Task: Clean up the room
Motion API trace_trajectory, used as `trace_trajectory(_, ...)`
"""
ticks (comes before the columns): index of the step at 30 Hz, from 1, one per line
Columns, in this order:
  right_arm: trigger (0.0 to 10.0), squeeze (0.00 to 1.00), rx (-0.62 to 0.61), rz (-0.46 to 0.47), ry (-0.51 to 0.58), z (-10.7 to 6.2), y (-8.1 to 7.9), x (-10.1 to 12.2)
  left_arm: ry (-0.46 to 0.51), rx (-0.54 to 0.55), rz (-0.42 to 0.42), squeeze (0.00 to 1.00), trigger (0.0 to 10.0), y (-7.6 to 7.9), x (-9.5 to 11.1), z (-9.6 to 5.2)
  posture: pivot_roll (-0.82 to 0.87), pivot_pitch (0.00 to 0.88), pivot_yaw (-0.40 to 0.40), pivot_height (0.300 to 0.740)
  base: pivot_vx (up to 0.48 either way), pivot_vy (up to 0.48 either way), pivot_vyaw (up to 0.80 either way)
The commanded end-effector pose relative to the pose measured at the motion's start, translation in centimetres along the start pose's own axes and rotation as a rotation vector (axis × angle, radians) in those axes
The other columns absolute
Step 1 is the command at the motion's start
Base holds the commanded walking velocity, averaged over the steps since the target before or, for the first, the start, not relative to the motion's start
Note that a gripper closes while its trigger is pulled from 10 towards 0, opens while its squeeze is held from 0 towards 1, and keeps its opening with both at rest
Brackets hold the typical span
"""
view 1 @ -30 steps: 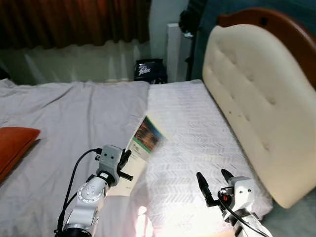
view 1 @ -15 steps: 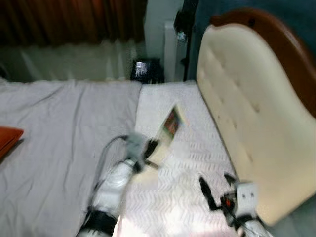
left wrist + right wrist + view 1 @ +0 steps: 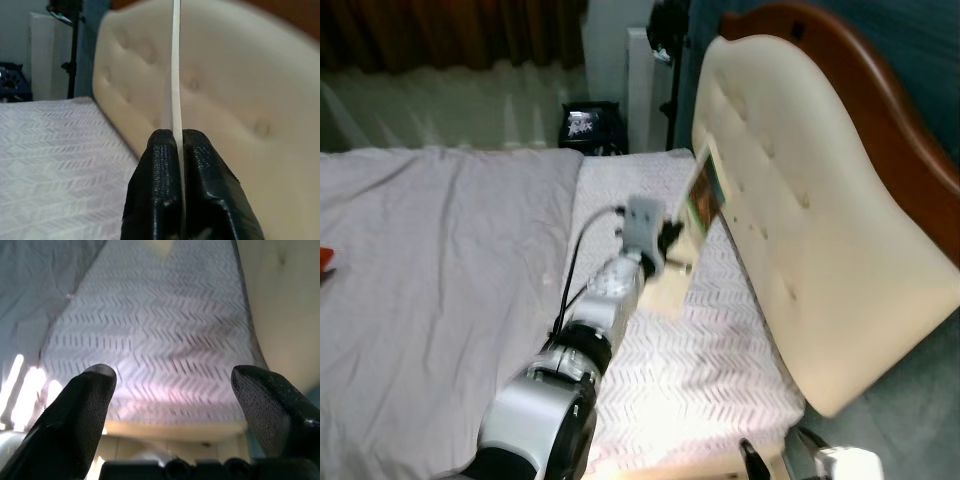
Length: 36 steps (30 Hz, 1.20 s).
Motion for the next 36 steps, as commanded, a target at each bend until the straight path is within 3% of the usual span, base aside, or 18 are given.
trace_trajectory(1, 10.0, 0.00, 0.020, -0.018, -0.013, -1.4, -0.1, 0.6, -0.029, 0.015, -0.196, 0.00, 10.0, 1.7, -2.0, 0.2, -0.43, 0.231, -0.093, 0.740, 0.000, 0.000, 0.00)
trace_trajectory(2, 10.0, 0.00, 0.032, -0.023, -0.041, -2.2, -0.2, 0.4, -0.024, 0.045, -0.298, 0.00, 10.0, 1.2, -2.2, 0.1, -0.45, 0.254, -0.110, 0.740, 0.000, 0.000, 0.00)
trace_trajectory(3, 10.0, 0.00, 0.032, -0.023, -0.041, -2.2, -0.2, 0.4, -0.024, 0.045, -0.298, 0.00, 10.0, 1.2, -2.2, 0.1, -0.45, 0.254, -0.110, 0.740, 0.000, 0.000, 0.00)
trace_trajectory(4, 10.0, 0.00, 0.040, -0.026, -0.061, -2.8, -0.3, 0.3, -0.018, 0.066, -0.373, 0.00, 10.0, 0.9, -2.3, 0.0, -0.46, 0.267, -0.120, 0.740, 0.000, 0.000, 0.00)
trace_trajectory(6, 10.0, 0.00, 0.048, -0.025, -0.080, -3.6, -0.5, 0.7, 0.003, 0.106, -0.584, 0.00, 10.0, 0.6, -3.0, -0.2, -0.46, 0.282, -0.131, 0.740, 0.000, 0.000, 0.00)
trace_trajectory(10, 10.0, 0.00, 0.065, -0.021, -0.085, -3.9, -0.9, 1.0, 0.005, 0.158, -0.648, 0.00, 10.0, -0.6, -4.2, -1.0, -0.45, 0.289, -0.129, 0.740, 0.000, 0.000, 0.00)
trace_trajectory(14, 10.0, 0.00, 0.065, -0.013, -0.092, -3.9, -1.0, 1.0, -0.072, 0.322, -0.560, 0.00, 10.0, -5.3, -7.5, -4.2, -0.44, 0.298, -0.125, 0.740, 0.000, 0.000, 0.00)
trace_trajectory(15, 10.0, 0.00, 0.069, -0.010, -0.099, -4.1, -1.0, 1.0, -0.105, 0.390, -0.527, 0.00, 10.0, -7.3, -8.7, -5.7, -0.44, 0.306, -0.127, 0.740, 0.000, 0.000, 0.00)
trace_trajectory(16, 10.0, 0.00, 0.069, -0.010, -0.099, -4.1, -1.0, 1.0, -0.105, 0.390, -0.527, 0.00, 10.0, -7.3, -8.7, -5.7, -0.44, 0.306, -0.127, 0.740, 0.000, 0.000, 0.00)
trace_trajectory(22, 10.0, 0.00, 0.088, -0.009, -0.112, -4.0, -1.1, 0.9, -0.204, 0.490, -0.450, 0.00, 10.0, -10.9, -11.3, -9.6, -0.43, 0.325, -0.138, 0.740, 0.000, 0.000, 0.00)
trace_trajectory(24, 10.0, 0.00, 0.088, -0.010, -0.114, -4.0, -1.1, 0.9, -0.206, 0.498, -0.441, 0.00, 10.0, -11.2, -11.4, -9.9, -0.43, 0.326, -0.138, 0.740, 0.000, 0.000, 0.00)
trace_trajectory(30, 10.0, 0.00, 0.101, -0.010, -0.120, -3.6, -0.9, 0.5, -0.229, 0.540, -0.318, 0.00, 10.0, -14.3, -10.9, -12.2, -0.41, 0.328, -0.141, 0.740, 0.000, 0.000, 0.00)
trace_trajectory(33, 10.0, 0.00, 0.102, -0.010, -0.119, -3.5, -0.9, 0.5, -0.236, 0.538, -0.300, 0.00, 10.0, -14.4, -10.9, -12.3, -0.40, 0.328, -0.142, 0.740, 0.000, 0.000, 0.00)
trace_trajectory(36, 10.0, 0.00, 0.114, -0.011, -0.116, -3.3, -1.1, 0.5, -0.278, 0.530, -0.160, 0.00, 10.0, -15.4, -10.5, -12.9, -0.40, 0.331, -0.149, 0.740, 0.000, 0.000, 0.00)
Point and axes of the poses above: a point about 5 cm out from each wrist's last joint towards the gripper, its own z axis pointing out of the wrist towards the gripper, its own x axis along the axis of the wrist's last joint, y = z × x, the point moved 4 cm from there along z, pointing out of the wrist towards the gripper, and after that the axes turned 12 degrees about -z, right-handed, at the moved point
